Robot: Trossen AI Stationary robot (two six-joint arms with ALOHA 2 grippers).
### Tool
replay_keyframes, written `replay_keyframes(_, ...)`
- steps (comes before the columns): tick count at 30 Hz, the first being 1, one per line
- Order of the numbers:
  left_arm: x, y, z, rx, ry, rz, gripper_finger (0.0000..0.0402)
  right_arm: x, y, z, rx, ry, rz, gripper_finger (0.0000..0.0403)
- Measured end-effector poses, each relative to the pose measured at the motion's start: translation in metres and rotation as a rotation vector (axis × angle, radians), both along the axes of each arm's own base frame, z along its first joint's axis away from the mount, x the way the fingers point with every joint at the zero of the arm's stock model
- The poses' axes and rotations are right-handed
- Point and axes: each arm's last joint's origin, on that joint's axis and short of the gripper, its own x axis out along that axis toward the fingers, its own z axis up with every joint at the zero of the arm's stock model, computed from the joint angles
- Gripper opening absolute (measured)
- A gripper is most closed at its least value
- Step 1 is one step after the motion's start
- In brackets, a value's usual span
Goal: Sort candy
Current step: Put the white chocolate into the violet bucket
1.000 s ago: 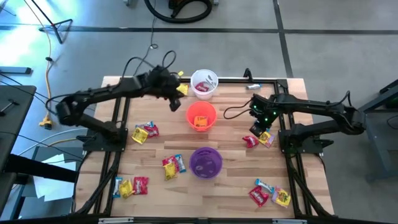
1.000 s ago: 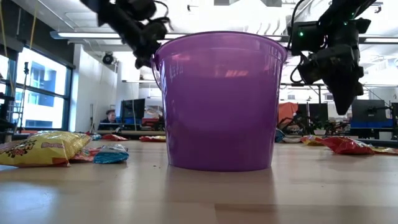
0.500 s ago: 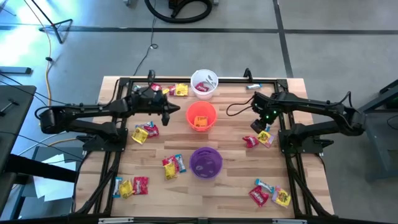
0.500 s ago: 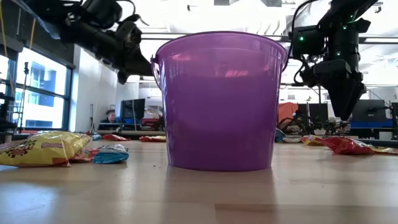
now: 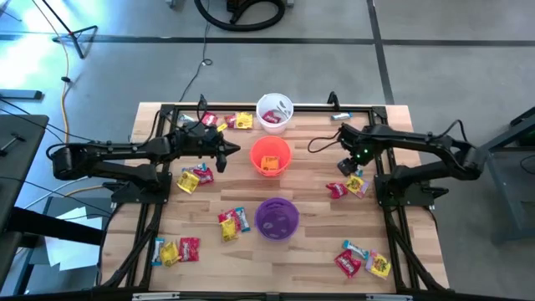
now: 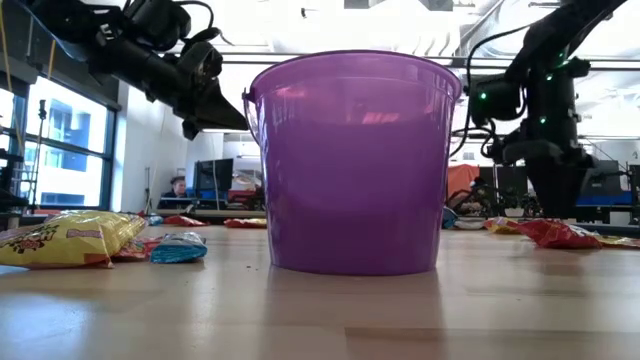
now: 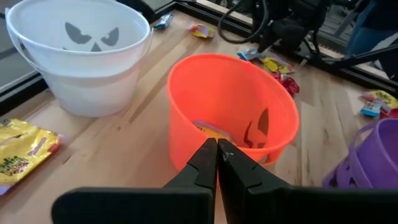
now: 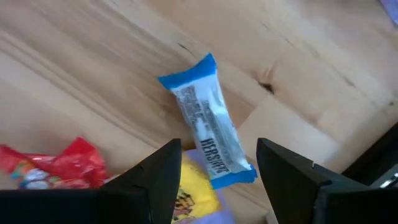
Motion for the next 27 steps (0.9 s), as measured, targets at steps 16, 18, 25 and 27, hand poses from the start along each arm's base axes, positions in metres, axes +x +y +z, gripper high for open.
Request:
replay_keyframes(16,0.000,0.000,0.000,0.005,0.003,-0.002,0.0000,0.013,-0.008,-0.028,0.167,0.051,0.007,0.0116)
replay_keyframes(18,0.000,0.000,0.000,0.004,0.004,-0.002,0.0000,0.017,-0.010,-0.023,0.167,0.020,0.011,0.0077)
replay_keyframes(25,0.000,0.000,0.000,0.016,0.005,-0.014,0.0000,0.042,-0.020,0.013,0.074,-0.111,0.043,0.0011)
replay_keyframes(27,0.000,-0.001,0.000,0.032,0.005,-0.035,0.0000,0.052,-0.020,0.027,0.051,-0.155,0.045,0.0020)
